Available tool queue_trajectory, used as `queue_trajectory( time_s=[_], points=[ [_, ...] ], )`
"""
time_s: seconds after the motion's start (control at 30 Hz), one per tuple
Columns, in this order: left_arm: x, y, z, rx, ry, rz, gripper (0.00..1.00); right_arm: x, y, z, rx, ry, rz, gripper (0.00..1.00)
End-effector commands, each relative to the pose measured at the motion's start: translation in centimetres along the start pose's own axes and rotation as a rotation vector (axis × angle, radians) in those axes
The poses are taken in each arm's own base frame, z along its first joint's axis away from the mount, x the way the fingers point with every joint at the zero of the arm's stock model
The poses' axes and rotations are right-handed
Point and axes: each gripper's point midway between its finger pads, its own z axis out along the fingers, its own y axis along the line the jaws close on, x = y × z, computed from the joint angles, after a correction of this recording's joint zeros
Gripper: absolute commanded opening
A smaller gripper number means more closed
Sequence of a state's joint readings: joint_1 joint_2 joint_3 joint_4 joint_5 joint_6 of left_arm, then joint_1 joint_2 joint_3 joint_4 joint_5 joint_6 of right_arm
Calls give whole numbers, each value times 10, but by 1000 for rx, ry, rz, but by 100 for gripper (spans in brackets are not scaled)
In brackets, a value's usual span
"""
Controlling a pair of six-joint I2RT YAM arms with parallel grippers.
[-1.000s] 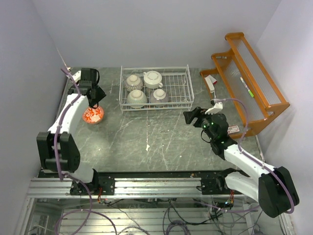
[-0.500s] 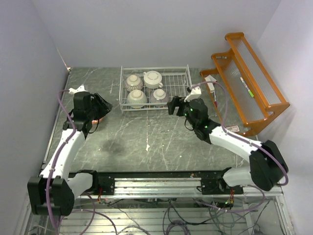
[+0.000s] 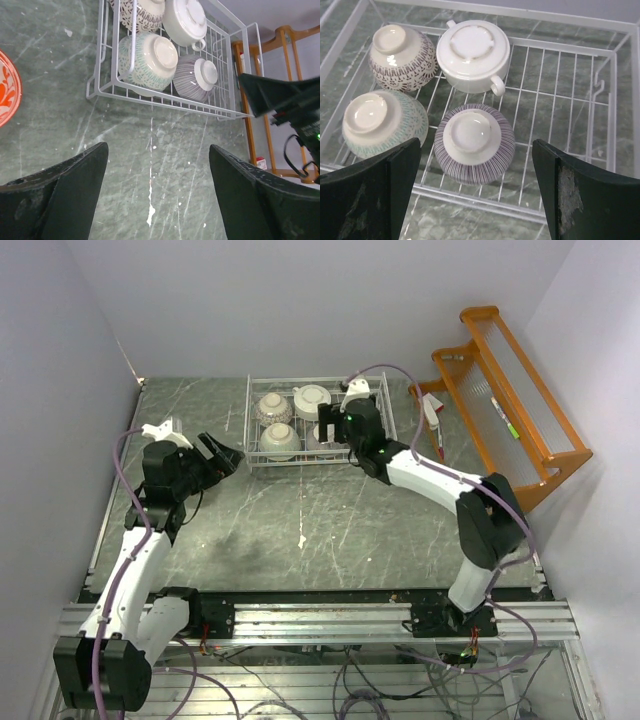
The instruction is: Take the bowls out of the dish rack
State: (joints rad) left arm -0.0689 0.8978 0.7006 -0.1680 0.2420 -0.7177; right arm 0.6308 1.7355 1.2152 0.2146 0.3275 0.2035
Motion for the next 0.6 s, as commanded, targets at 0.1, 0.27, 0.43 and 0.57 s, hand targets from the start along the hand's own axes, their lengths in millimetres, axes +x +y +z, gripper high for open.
queue_trajectory(
  time_s=[0.1,0.27,0.43,0.57],
  points=[
    [6,-20,0,116,37,10,99,25,13,34,-36,114,-70,94],
    [5,-17,-1,100,28,14,99,41,19,48,-59,157,-75,93],
    [6,-18,-1,108,32,21,99,58,20,56,-63,193,-80,92],
    [7,-19,-1,117,35,21,99,63,19,59,-66,194,-55,90]
  ],
)
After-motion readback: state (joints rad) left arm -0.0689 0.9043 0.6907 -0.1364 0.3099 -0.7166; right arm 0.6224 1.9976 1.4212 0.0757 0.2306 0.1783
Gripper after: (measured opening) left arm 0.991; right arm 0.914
